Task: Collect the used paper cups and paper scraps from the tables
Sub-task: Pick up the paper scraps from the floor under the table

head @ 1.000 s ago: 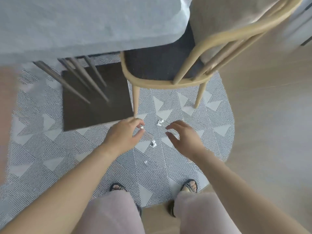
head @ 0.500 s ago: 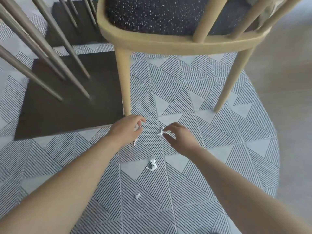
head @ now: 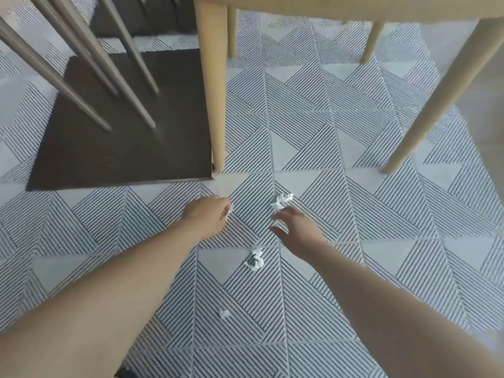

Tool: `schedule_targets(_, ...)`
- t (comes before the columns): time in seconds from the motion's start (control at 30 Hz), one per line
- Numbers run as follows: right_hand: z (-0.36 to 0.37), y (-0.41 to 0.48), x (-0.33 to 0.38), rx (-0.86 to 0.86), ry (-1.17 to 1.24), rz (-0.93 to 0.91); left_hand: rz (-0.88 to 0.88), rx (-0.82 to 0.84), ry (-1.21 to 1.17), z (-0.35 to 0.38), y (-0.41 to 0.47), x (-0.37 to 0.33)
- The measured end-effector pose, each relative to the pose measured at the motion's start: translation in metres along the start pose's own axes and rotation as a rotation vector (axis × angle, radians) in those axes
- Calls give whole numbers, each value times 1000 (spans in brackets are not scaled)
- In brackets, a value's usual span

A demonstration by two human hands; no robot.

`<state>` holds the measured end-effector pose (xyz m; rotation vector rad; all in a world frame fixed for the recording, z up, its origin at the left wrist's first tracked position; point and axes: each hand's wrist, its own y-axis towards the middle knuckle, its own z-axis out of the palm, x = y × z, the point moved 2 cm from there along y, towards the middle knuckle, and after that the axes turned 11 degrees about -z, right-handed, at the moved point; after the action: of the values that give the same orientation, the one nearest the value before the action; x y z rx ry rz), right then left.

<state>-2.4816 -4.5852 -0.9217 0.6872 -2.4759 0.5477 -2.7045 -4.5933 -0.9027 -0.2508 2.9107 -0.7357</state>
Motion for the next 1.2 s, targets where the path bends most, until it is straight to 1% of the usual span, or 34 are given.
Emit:
schedule_targets(0.13, 13, 6, -12, 78, -73, 38, -45, 36, 4, 18, 13, -12)
schedule_targets(0.23, 15, 19, -20, 41, -108, 63, -66, 54, -10, 34, 15, -19)
schedule_targets(0.33, 18, 31, -28, 8, -106, 69, -36, 113, -25, 47, 16, -18)
schedule_targets(0.47, 21, 36, -34, 76, -140, 48, -26, 172, -35, 50, 19, -9)
schedule_targets(0.57, 20, 31, -39, 107, -140, 7, -38, 146, -79, 50, 21, -9)
schedule_targets(0.67, 22, 24, -40, 81, -119, 24, -43, 128, -127, 48, 22, -13)
schedule_targets(0.77, 27, 24, -32, 99, -130, 25, -25, 120, -171, 51, 19, -20)
schedule_targets(0.87, 29, 25, -25, 96, -44, -2, -16, 164, -228, 55, 15, -31)
schedule_targets(0.93, 29, 24, -23, 88, 19, 14, -3, 215, -220, 59, 11, -40)
schedule_targets(1.0, 27, 22, -23, 64, 40, 31, 12, 231, -204, 61, 8, -46)
schedule_targets(1.1, 27, 17, -22, 45, 16, 21, 18, 230, -203, 61, 3, -48)
schedule_targets(1.2, 30, 12, -24, 83, -76, 47, 37, 197, -210, 58, 1, -44)
